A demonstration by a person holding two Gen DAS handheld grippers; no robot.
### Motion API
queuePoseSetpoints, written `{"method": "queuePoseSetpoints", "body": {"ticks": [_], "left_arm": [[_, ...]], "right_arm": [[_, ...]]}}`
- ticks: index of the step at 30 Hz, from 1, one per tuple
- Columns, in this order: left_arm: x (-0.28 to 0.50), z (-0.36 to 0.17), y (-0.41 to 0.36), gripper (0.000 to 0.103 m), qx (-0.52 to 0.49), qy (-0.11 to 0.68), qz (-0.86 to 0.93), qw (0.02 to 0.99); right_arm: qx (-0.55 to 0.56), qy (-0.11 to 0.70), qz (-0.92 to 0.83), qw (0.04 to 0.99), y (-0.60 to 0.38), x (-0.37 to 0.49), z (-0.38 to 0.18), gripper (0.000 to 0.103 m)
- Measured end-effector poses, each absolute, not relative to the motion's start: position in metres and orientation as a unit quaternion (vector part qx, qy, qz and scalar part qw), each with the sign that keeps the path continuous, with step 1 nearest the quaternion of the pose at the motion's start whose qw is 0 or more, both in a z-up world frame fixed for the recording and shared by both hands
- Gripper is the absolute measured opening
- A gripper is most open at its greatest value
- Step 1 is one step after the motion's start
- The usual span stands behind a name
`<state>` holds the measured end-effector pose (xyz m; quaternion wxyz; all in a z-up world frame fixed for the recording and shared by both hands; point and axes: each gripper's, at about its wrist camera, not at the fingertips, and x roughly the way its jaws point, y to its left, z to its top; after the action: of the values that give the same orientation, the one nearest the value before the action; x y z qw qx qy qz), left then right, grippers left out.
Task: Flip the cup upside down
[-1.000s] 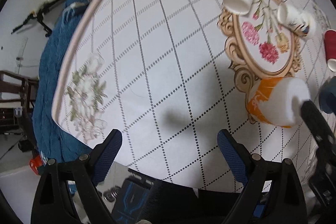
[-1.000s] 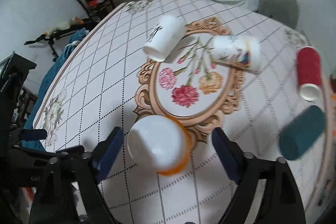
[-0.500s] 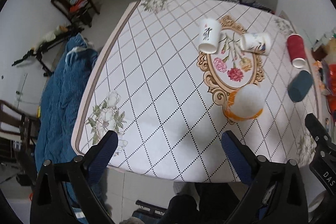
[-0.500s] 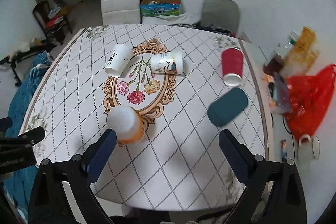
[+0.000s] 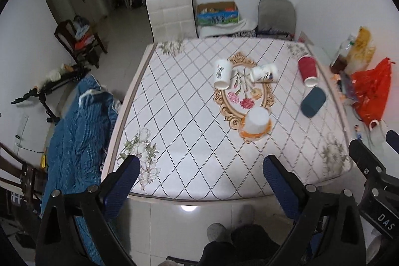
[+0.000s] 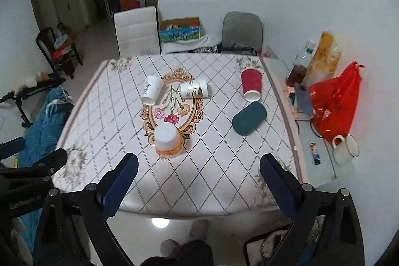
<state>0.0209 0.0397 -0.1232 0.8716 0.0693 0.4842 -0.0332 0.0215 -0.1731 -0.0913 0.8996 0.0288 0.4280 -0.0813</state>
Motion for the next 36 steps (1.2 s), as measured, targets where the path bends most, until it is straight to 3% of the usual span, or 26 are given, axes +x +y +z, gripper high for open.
{"method": "queuePoseSetpoints", "body": {"ticks": [20,36], "left_arm": [[-0.073,-0.044,0.051,0.101,0.022,0.449,-0.01,0.893],[-0.089,-0.034,0.043,0.101,0.031,0.445,-0.019,0.895]], "right_arm": [[0.027,0.381,-0.052,0.923,-0.189,-0.093,0.021,0.1],[0.028,0.399,-0.031,0.916,-0.19,-0.087,0.02,0.1]]}}
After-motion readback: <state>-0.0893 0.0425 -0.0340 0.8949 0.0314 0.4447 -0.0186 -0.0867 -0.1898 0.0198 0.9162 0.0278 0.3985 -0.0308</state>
